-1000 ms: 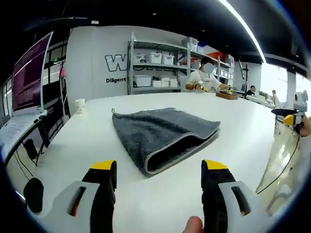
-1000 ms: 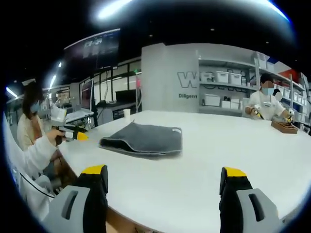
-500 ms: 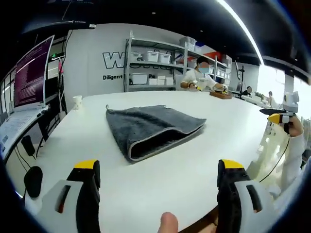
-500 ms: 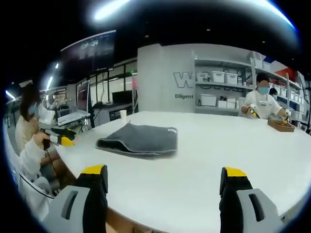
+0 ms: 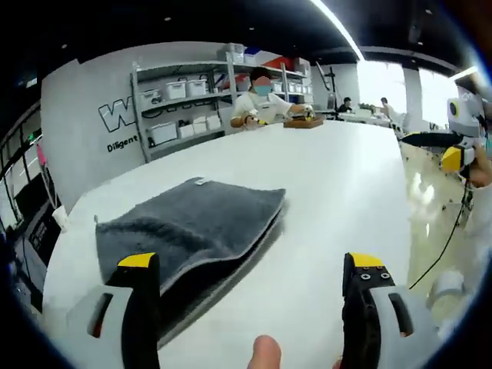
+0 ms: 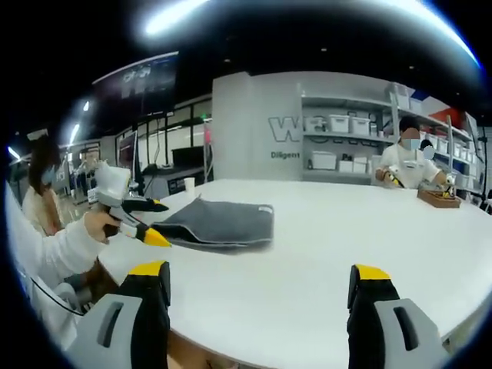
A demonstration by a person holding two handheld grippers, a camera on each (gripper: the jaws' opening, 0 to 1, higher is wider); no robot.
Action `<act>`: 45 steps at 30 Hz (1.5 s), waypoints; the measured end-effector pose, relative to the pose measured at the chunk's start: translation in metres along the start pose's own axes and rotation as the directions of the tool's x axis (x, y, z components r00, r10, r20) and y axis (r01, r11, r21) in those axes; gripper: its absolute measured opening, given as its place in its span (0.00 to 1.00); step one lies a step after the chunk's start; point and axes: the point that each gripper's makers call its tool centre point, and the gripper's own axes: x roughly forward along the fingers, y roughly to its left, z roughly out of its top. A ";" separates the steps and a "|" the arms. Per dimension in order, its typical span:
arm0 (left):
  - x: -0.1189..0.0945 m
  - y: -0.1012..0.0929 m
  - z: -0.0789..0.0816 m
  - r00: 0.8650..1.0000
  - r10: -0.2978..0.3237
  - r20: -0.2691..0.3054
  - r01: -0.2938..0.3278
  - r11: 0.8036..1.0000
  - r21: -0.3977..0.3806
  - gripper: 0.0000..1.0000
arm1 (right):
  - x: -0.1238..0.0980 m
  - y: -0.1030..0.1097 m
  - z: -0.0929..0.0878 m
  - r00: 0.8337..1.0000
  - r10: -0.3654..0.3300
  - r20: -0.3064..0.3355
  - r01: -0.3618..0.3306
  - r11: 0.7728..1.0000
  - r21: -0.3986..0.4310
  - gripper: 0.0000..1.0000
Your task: Open the folded towel by lifting each exposed corner and separating the folded layers until the towel lies flat within the target outline without major curled edges
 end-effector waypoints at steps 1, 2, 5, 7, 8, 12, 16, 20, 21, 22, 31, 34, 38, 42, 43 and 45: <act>0.014 -0.004 0.006 1.000 -0.004 -0.003 0.004 1.000 0.012 0.93 | -0.001 -0.001 0.000 1.000 -0.002 0.002 0.002 1.000 0.001 0.96; 0.027 -0.007 0.011 1.000 -0.005 -0.009 0.005 0.999 0.035 0.92 | -0.001 -0.001 0.001 1.000 -0.004 0.004 0.004 1.000 0.001 0.96; 0.066 -0.015 0.023 1.000 0.000 -0.029 0.003 0.996 0.089 0.89 | -0.003 -0.002 0.001 1.000 -0.004 0.006 0.004 1.000 0.001 0.96; 0.090 -0.022 0.029 0.999 -0.008 -0.039 0.012 0.994 0.106 0.85 | -0.003 -0.003 0.000 1.000 0.000 0.008 0.000 1.000 0.005 0.96; 0.104 -0.027 0.031 0.999 -0.014 -0.051 0.019 0.994 0.107 0.84 | -0.004 -0.003 0.000 1.000 0.001 0.008 -0.001 1.000 0.006 0.96; 0.135 -0.043 0.033 0.997 -0.028 -0.072 0.039 0.988 0.152 0.72 | -0.005 -0.005 0.001 1.000 0.002 0.013 -0.002 1.000 0.013 0.96; 0.155 -0.045 0.026 0.993 0.001 -0.115 0.020 0.983 0.185 0.63 | -0.006 -0.004 0.001 1.000 0.009 0.015 -0.009 1.000 0.015 0.96; 0.162 -0.045 0.024 0.993 0.005 -0.115 0.016 0.982 0.186 0.49 | -0.007 -0.004 0.001 1.000 0.014 0.019 -0.015 1.000 0.019 0.96; 0.164 -0.047 0.024 0.994 -0.007 -0.109 0.028 0.980 0.195 0.42 | -0.007 -0.004 0.001 1.000 0.015 0.019 -0.016 1.000 0.021 0.96; 0.165 -0.050 0.022 0.993 -0.021 -0.114 0.045 0.975 0.216 0.36 | -0.007 -0.004 0.001 1.000 0.015 0.018 -0.016 1.000 0.023 0.95; 0.169 -0.053 0.028 0.989 -0.109 -0.104 0.128 0.972 0.199 0.03 | -0.007 0.000 0.001 1.000 0.021 0.014 -0.022 1.000 0.022 0.95; 0.160 -0.039 0.041 0.994 -0.089 -0.069 0.100 0.977 0.188 0.03 | -0.006 0.001 0.001 1.000 0.024 0.011 -0.024 1.000 0.020 0.95; 0.143 -0.005 0.062 1.000 -0.022 0.000 0.021 0.987 0.156 0.02 | -0.005 0.002 0.000 1.000 0.026 0.007 -0.026 0.999 0.020 0.95; 0.115 0.045 0.075 0.996 0.078 0.042 -0.083 0.988 0.133 0.02 | -0.005 0.004 0.001 0.999 0.033 0.007 -0.033 0.999 0.017 0.95; 0.108 0.057 0.076 0.993 0.105 0.045 -0.110 0.985 0.131 0.02 | -0.005 0.005 0.001 0.999 0.034 0.006 -0.034 0.999 0.016 0.95; 0.095 0.080 0.077 0.987 0.152 0.048 -0.157 0.979 0.130 0.02 | -0.004 0.006 0.000 0.999 0.038 0.004 -0.038 0.999 0.012 0.95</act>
